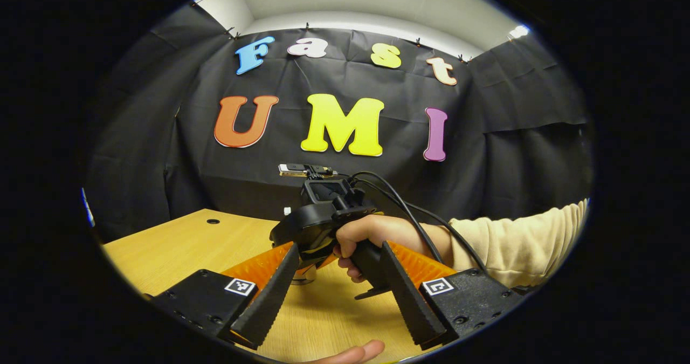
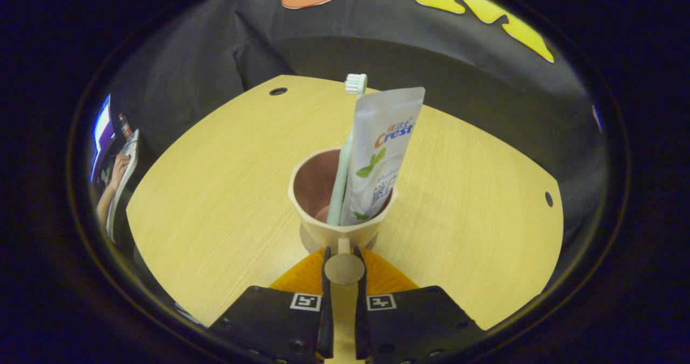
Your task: Put the toothbrush and toothpaste on the desktop into the cup, then pick up the cup and place it on the coaster on the desktop.
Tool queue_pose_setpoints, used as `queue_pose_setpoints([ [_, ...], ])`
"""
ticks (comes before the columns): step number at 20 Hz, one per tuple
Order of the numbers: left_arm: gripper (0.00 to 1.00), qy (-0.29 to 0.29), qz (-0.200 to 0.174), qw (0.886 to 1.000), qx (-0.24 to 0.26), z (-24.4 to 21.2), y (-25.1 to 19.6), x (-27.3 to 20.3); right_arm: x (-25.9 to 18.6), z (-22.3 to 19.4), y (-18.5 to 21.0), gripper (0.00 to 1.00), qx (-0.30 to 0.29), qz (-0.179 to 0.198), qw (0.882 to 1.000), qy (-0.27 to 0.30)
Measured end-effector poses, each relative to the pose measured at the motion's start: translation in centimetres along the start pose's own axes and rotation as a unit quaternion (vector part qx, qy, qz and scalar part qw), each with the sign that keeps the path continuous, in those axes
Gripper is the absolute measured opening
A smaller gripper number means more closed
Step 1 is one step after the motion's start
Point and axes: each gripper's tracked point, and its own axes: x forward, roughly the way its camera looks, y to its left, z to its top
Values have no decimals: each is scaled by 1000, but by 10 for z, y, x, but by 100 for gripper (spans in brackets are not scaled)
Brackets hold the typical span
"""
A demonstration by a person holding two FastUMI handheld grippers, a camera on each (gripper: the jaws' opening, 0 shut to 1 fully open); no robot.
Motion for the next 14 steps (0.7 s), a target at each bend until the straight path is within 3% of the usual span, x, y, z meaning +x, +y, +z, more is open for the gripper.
queue_pose_setpoints([
  [1,96,-1,0,1000,1,1,0,-1,2,-1,4,15,6,10,1000,2],
  [2,96,-3,3,1000,3,2,1,-1,0,3,9,22,13,23,1000,2],
  [5,96,-8,15,1000,12,5,8,-1,-5,4,2,33,7,19,1000,-16],
  [6,96,-10,19,1000,12,7,10,-2,-7,4,3,49,8,22,1000,-21],
  [7,96,-10,21,1000,9,7,11,-2,-9,3,4,58,13,28,999,-23],
  [8,96,-10,21,1000,5,8,12,-2,-12,0,6,77,17,37,999,-24],
  [10,96,-11,24,1000,1,13,13,-4,-18,-3,0,98,20,30,999,-30],
  [14,96,-16,42,999,-7,23,28,-8,-32,0,-12,98,72,33,995,-60],
])
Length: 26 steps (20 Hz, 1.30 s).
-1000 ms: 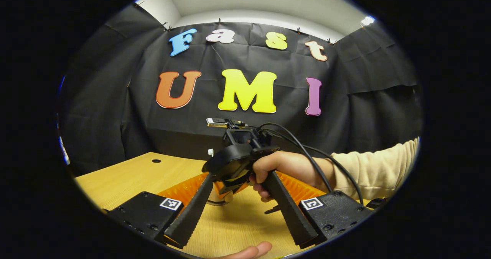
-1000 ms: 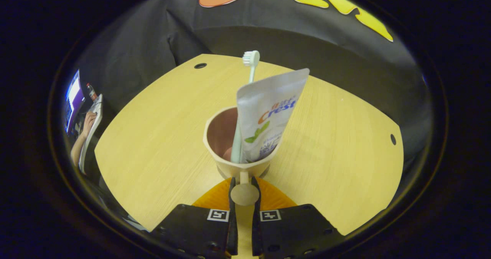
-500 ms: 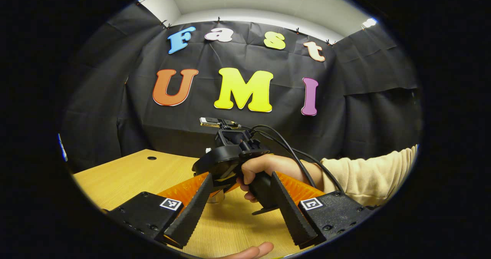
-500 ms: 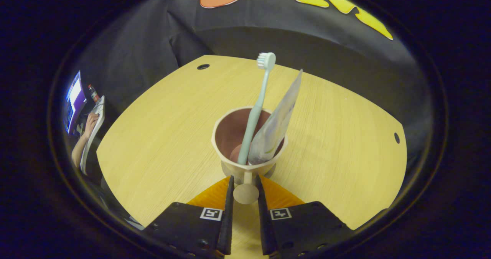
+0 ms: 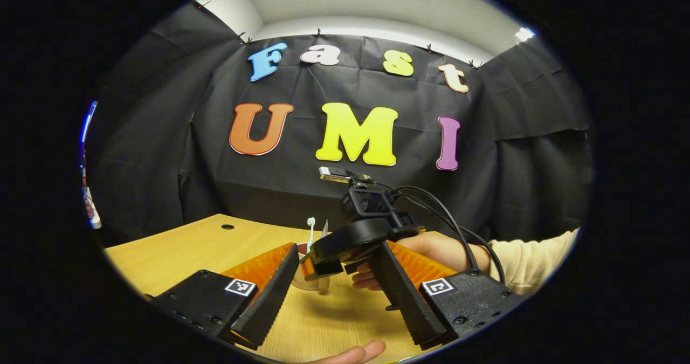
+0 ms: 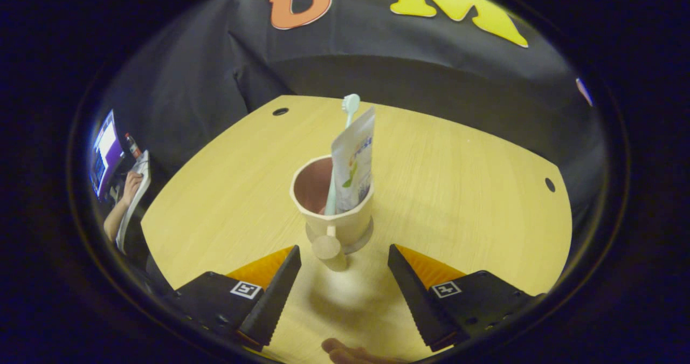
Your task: Put the toothbrush and toothpaste on the desktop into the cup, then pick up the cup and place it on the coaster on the desktop.
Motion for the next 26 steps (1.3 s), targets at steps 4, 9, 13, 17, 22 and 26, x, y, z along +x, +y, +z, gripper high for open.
queue_pose_setpoints([
  [4,96,20,18,1000,-5,-5,16,1,-27,7,-23,99,43,-23,998,-43],
  [9,96,36,25,999,-23,-5,35,5,-74,6,-54,96,58,-73,990,-102],
  [13,97,16,32,999,-15,13,45,2,-114,-4,-58,93,80,-60,986,-136],
  [17,97,20,29,999,-13,10,39,0,-159,-14,-82,96,78,-83,974,-195],
  [22,98,45,-6,999,-15,-5,11,-1,-215,-32,-96,96,56,-130,949,-280],
  [26,98,36,-13,999,7,-3,-2,-8,-250,-50,-103,96,32,-160,929,-332],
])
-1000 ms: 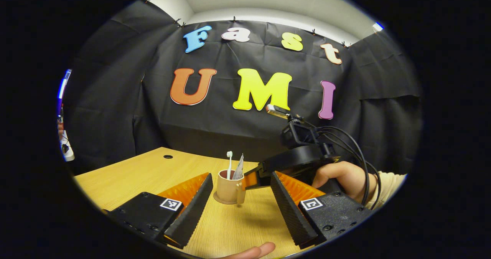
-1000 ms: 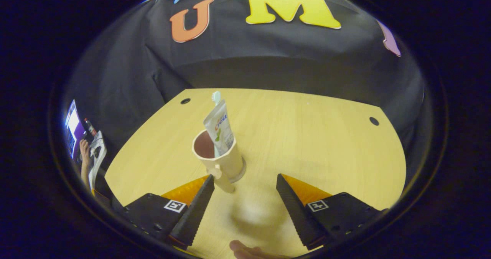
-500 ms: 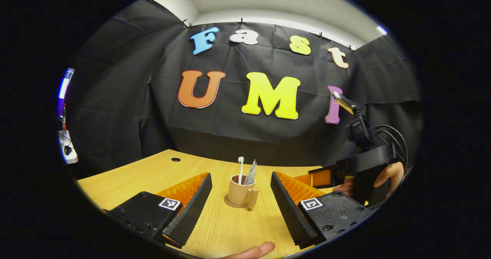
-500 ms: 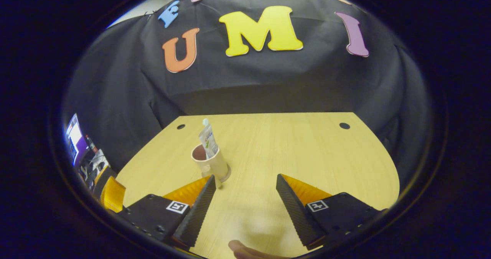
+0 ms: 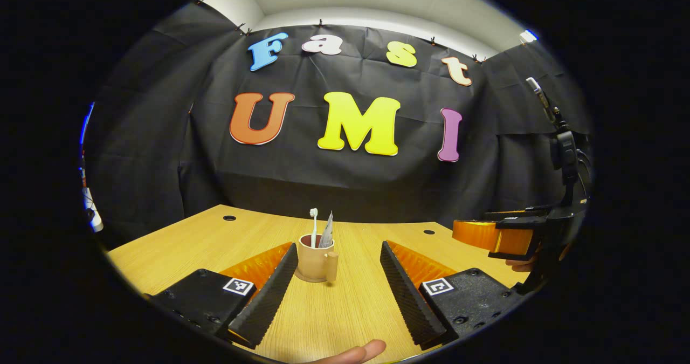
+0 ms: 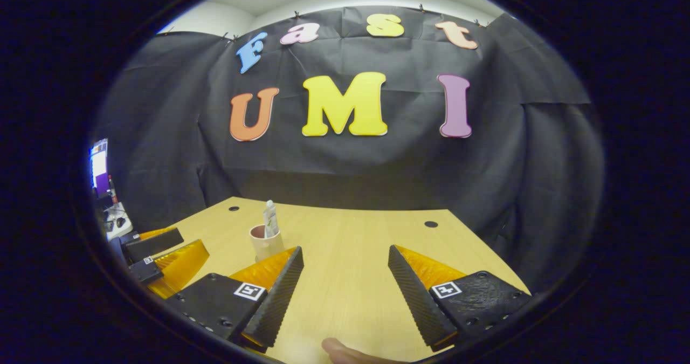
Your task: Put the toothbrush and toothpaste on the desktop into the cup, then pick up the cup and place it on the coaster on the desktop.
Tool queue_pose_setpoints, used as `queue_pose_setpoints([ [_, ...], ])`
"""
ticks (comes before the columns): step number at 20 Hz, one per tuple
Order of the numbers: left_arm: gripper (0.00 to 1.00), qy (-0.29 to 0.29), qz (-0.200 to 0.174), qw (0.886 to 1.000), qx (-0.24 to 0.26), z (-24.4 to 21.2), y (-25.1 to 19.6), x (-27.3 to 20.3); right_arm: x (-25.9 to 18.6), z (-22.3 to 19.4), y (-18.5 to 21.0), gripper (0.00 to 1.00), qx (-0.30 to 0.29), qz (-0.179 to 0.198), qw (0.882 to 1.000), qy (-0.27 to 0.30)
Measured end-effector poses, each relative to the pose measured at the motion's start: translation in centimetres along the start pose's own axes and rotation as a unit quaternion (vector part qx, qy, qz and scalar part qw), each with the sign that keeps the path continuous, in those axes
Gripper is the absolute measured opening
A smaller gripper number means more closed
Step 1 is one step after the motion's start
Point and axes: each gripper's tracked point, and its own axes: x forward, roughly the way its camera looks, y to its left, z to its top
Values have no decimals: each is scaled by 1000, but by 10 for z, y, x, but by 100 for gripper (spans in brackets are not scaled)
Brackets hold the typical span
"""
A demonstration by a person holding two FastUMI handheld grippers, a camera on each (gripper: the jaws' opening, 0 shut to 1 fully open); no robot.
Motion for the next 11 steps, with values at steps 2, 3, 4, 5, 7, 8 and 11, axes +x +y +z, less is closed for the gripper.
queue_pose_setpoints([
  [2,97,1,-7,1000,5,-3,-9,-1,-17,0,1,93,16,4,1000,-19],
  [3,97,1,-6,1000,6,-4,-9,-2,-26,2,2,96,29,7,999,-28],
  [4,97,-1,1,1000,7,-4,-8,-2,-32,3,-1,95,39,4,999,-37],
  [5,98,-2,7,1000,9,-4,-7,-1,-35,2,-6,95,36,-2,998,-47],
  [7,97,2,8,1000,10,-8,-7,-2,-39,1,-10,96,31,-9,998,-53],
  [8,98,1,9,1000,8,-7,-7,-1,-36,-3,-7,95,33,-9,998,-51],
  [11,98,-1,13,1000,16,-5,-6,-2,-26,-14,-4,95,37,-9,998,-40],
])
